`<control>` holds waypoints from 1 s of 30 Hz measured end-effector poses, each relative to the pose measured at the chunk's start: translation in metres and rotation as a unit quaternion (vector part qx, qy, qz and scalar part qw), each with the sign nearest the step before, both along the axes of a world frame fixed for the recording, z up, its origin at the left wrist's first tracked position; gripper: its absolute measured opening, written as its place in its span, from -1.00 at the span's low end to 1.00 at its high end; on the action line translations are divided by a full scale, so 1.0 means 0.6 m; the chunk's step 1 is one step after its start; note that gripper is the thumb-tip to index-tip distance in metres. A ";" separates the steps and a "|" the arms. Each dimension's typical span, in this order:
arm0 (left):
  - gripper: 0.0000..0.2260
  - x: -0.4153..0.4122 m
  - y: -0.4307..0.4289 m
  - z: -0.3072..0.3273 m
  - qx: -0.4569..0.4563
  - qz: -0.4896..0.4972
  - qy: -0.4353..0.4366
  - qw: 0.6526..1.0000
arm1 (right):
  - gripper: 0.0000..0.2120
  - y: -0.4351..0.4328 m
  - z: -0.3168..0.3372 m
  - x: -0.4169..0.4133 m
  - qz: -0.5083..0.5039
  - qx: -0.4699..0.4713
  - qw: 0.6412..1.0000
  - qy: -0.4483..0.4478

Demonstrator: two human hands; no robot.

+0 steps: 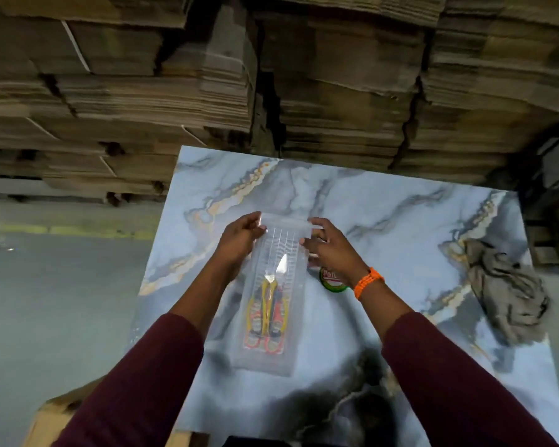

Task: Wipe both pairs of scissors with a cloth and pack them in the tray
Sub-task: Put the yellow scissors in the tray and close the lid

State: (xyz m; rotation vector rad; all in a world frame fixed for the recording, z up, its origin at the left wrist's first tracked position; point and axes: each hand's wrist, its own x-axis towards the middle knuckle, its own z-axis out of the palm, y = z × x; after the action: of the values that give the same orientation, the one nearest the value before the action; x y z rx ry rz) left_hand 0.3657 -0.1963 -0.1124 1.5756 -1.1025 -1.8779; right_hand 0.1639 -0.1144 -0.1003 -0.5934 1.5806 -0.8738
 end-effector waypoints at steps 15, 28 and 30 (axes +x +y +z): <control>-0.78 0.011 0.014 -0.015 -0.014 0.001 0.026 1.000 | -0.73 0.004 -0.011 0.021 0.046 -0.021 0.996 0.076; -0.82 0.009 0.022 -0.034 -0.054 -0.023 -0.018 0.998 | -0.66 0.027 -0.030 0.035 0.017 -0.046 0.988 0.145; -0.65 0.022 0.042 -0.024 -0.074 -0.027 -0.097 0.992 | -0.55 0.059 -0.025 0.053 -0.043 -0.006 0.982 0.183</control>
State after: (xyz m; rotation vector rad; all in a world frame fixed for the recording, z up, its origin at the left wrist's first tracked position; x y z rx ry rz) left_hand 0.3791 -0.1713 -0.1267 1.6845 -1.3458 -1.6611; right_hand 0.1955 -0.0789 -0.1153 -0.7308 1.9459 -0.8732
